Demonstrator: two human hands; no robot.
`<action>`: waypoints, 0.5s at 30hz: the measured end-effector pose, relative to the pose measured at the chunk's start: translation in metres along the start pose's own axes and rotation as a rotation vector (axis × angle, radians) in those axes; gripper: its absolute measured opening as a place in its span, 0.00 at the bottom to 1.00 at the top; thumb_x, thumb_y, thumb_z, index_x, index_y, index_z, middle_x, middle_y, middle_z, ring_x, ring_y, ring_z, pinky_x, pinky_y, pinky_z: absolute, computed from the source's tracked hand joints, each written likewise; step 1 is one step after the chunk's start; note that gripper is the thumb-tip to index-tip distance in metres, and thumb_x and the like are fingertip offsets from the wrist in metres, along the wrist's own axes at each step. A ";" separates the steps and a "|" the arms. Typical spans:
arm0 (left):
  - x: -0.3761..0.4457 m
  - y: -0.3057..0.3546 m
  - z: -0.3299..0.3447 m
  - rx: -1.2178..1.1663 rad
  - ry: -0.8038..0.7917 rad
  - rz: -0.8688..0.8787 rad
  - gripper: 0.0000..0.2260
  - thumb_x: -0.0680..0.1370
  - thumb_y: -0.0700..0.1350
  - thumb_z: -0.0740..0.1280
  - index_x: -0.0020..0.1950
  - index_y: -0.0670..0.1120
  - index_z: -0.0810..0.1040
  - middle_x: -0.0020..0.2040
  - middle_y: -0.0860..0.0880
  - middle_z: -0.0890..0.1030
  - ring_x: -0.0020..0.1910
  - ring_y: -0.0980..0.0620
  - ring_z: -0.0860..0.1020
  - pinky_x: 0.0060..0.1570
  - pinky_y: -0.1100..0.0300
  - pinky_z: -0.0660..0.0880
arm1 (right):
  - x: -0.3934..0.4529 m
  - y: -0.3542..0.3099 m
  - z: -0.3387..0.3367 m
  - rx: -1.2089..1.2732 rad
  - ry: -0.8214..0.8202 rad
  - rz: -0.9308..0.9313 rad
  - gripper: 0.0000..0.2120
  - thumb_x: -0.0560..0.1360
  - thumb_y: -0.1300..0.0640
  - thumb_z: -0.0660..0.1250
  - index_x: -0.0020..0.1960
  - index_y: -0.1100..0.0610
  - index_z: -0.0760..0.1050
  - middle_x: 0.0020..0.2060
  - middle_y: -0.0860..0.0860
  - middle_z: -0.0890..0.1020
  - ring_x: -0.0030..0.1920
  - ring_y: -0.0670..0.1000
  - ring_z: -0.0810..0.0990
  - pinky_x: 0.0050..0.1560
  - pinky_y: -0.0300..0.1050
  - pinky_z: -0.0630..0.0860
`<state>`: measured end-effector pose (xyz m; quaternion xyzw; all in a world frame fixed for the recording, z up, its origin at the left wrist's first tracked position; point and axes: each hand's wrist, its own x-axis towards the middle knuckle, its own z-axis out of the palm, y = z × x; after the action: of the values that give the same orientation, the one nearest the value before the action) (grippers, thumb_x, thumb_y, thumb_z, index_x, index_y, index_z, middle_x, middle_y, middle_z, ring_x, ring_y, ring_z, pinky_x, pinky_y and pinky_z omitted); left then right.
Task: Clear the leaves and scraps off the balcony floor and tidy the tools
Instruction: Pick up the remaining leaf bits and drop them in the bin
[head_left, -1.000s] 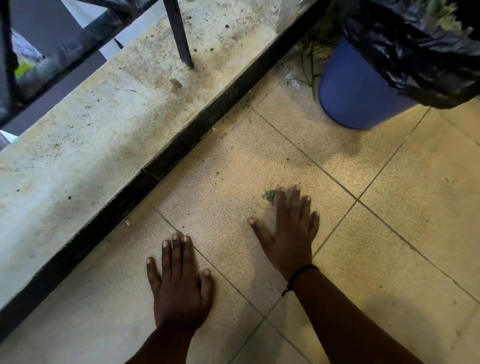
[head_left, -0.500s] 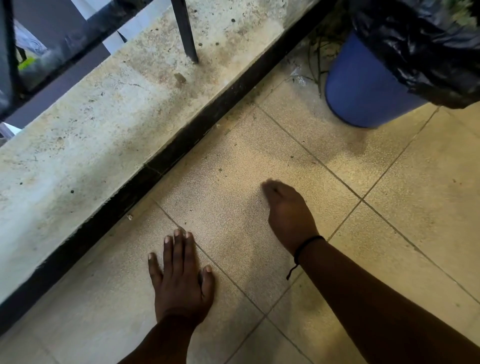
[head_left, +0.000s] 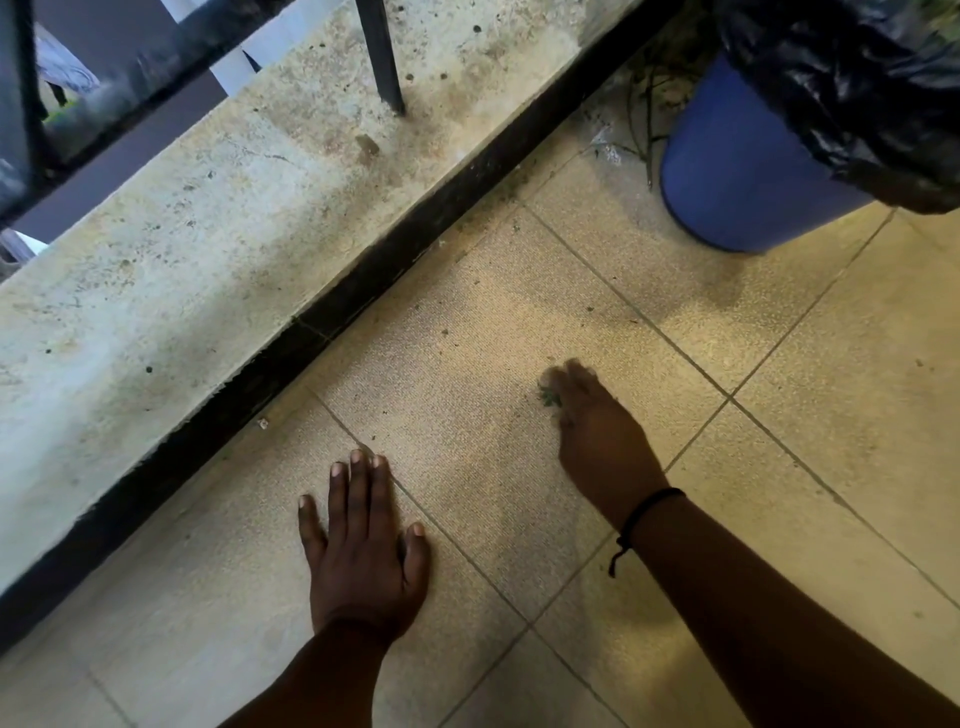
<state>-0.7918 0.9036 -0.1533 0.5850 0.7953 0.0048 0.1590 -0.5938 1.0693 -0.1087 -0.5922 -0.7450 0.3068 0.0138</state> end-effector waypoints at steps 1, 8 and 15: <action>0.000 0.000 0.000 -0.002 0.003 0.001 0.33 0.77 0.55 0.52 0.79 0.40 0.56 0.80 0.42 0.54 0.80 0.45 0.49 0.75 0.39 0.44 | -0.003 -0.004 0.006 -0.049 -0.021 -0.024 0.24 0.81 0.64 0.48 0.76 0.61 0.59 0.76 0.58 0.58 0.77 0.56 0.56 0.77 0.50 0.54; 0.000 0.000 0.000 -0.008 0.020 0.001 0.33 0.77 0.55 0.52 0.79 0.41 0.55 0.80 0.43 0.54 0.80 0.46 0.48 0.76 0.41 0.42 | 0.000 -0.018 0.017 -0.290 0.053 -0.067 0.14 0.64 0.76 0.71 0.49 0.69 0.80 0.45 0.64 0.81 0.41 0.63 0.82 0.36 0.53 0.82; 0.000 0.000 -0.001 -0.012 0.012 0.000 0.33 0.77 0.55 0.52 0.79 0.41 0.56 0.80 0.42 0.55 0.79 0.45 0.50 0.75 0.41 0.43 | 0.005 -0.035 0.011 -0.299 0.149 -0.029 0.18 0.46 0.77 0.76 0.24 0.61 0.71 0.25 0.57 0.73 0.20 0.55 0.72 0.16 0.40 0.67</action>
<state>-0.7924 0.9041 -0.1524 0.5841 0.7961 0.0128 0.1577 -0.6300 1.0647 -0.1031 -0.5980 -0.7877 0.1476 -0.0148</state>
